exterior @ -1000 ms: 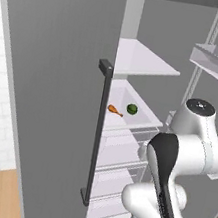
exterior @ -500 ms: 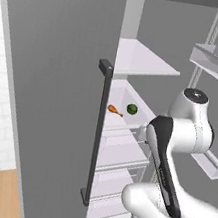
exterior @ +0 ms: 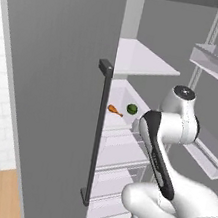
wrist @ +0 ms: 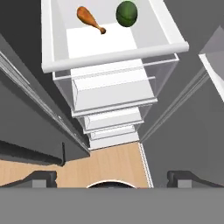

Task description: Place one avocado and one chicken drumstick in each tupperware on the nearby counter, to pack two identical lunches.

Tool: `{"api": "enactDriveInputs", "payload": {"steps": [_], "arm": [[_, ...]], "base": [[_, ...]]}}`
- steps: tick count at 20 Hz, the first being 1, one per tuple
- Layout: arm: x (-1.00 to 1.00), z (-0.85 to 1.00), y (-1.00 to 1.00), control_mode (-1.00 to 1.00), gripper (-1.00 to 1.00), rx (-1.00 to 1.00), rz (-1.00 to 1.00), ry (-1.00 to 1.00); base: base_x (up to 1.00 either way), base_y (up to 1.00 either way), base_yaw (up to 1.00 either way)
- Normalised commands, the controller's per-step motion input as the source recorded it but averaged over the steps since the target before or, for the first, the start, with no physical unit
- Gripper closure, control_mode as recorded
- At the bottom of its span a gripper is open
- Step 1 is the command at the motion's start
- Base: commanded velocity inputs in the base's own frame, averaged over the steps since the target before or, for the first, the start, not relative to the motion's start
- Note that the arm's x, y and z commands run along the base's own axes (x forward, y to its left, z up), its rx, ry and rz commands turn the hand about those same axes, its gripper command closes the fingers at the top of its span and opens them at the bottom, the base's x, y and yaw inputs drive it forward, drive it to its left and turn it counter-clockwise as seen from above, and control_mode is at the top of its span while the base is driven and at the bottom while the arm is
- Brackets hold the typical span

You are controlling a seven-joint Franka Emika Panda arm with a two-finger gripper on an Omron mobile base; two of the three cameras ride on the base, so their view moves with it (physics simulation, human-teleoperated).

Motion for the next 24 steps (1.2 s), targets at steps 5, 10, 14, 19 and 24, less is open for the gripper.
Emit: {"api": "enactDriveInputs", "payload": {"steps": [5, 10, 14, 19, 24], "arm": [[0.39, -0.48, 0.0, -1.0, -1.0, -0.03, -0.01, -0.29], [0.5, -0.04, -0.08, -1.0, -1.0, 0.01, -0.07, -0.09], [0.47, 0.0, -0.01, -1.0, -1.0, 0.0, -0.05, 0.0], [0.63, -0.01, 0.0, -1.0, -1.0, 0.0, -0.01, 0.0], [0.64, 0.0, -0.03, -1.0, -1.0, 0.03, 0.0, 0.0]], "base": [[0.0, 0.0, 0.0], [0.0, 0.0, 0.0], [0.0, 0.0, 0.0], [0.0, 0.0, 0.0], [0.0, 0.0, 0.0]]}}
